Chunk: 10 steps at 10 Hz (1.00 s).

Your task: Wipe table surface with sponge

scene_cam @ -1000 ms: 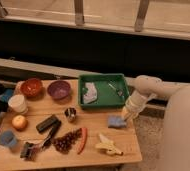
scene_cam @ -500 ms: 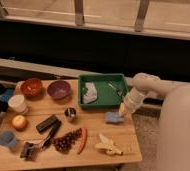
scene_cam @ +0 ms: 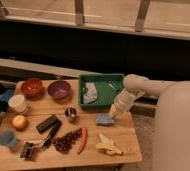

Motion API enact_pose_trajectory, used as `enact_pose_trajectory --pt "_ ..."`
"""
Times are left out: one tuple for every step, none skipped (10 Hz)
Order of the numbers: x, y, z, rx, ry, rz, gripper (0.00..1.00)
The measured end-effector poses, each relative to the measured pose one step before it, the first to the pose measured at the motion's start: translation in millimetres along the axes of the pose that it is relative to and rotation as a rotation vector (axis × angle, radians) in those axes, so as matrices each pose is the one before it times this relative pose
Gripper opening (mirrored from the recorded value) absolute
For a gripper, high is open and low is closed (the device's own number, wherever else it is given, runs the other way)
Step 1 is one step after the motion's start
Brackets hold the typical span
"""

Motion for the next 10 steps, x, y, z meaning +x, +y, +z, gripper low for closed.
enact_pose_trajectory --pt "10.1 -5.35 -3.37 0.00388 -0.00188 0.02077 0.0" --pt "10.28 -11.55 -4.77 0.01104 -0.00062 0.02456 0.0" --pt "6.61 -12.45 -4.12 0.00975 -0.00508 0.02156 0.0" --pt "4.13 -22.45 -6.38 0.01436 -0.01245 0.03338 0.0" --pt "-5.07 -14.85 -3.56 0.00648 -0.00812 0.01577 0.0" --pt "-4.53 -5.18 -1.88 0.00387 -0.00471 -0.0023 0.0" --pt "-3.76 -2.44 -0.14 0.00116 -0.00294 -0.00473 0.0" --pt "-6.42 -0.8 0.13 -0.00166 -0.00719 -0.00704 0.0" --pt "-4.69 6.22 2.74 -0.00589 -0.00135 -0.01203 0.0" --pt "-5.08 8.82 3.21 -0.00943 -0.00337 -0.01303 0.0"
